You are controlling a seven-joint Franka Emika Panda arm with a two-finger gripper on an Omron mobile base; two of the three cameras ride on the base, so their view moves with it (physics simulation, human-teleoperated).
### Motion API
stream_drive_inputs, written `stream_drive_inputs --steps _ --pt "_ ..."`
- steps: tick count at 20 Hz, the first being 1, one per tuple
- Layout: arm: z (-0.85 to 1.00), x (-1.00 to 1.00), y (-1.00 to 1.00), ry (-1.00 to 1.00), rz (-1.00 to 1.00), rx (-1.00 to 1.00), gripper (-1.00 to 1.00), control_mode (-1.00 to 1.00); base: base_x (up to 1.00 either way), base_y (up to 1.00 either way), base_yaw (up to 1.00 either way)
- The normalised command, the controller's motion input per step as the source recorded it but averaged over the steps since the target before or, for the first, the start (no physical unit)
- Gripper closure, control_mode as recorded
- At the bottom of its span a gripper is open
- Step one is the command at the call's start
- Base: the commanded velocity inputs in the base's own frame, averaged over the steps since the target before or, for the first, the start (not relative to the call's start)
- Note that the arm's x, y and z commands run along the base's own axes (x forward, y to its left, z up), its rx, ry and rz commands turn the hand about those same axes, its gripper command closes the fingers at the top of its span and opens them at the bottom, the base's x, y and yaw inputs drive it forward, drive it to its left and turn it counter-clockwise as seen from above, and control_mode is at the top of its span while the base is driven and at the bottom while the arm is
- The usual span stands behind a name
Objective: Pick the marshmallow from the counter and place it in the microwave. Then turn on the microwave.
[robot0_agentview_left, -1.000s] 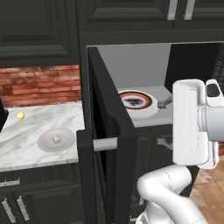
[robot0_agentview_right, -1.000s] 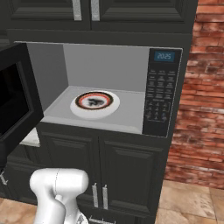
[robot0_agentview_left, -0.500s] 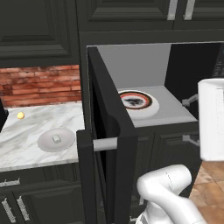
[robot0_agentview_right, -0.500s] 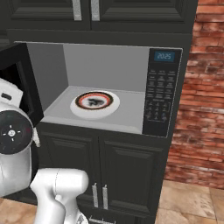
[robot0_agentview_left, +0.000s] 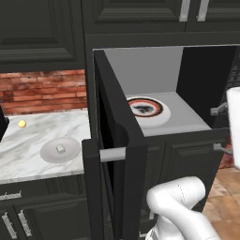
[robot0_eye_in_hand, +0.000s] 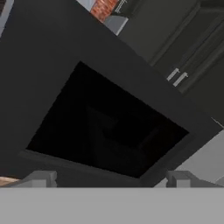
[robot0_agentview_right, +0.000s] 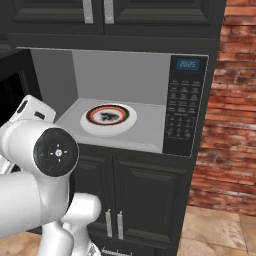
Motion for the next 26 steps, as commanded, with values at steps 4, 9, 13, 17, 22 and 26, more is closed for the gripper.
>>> stream_drive_inputs --steps 4,9,13,17,22,26 --pt "0.0 0.26 -0.24 0.33 -0.04 0.08 -1.0 -1.0 0.0 0.0 0.0" --pt "0.0 0.31 -0.14 0.26 -0.09 0.08 -1.0 -1.0 0.0 0.0 0.0" --pt "-0.01 0.35 -0.05 0.16 -0.13 0.05 -1.0 -1.0 0.0 0.0 0.0" --pt "-0.02 0.37 -0.03 0.12 -0.16 0.03 -1.0 -1.0 0.0 0.0 0.0" --pt "-0.01 0.28 -0.03 0.1 -0.18 0.03 -1.0 -1.0 0.0 0.0 0.0" --pt "-0.05 0.24 -0.06 0.09 -0.21 0.03 -1.0 -1.0 0.0 0.0 0.0"
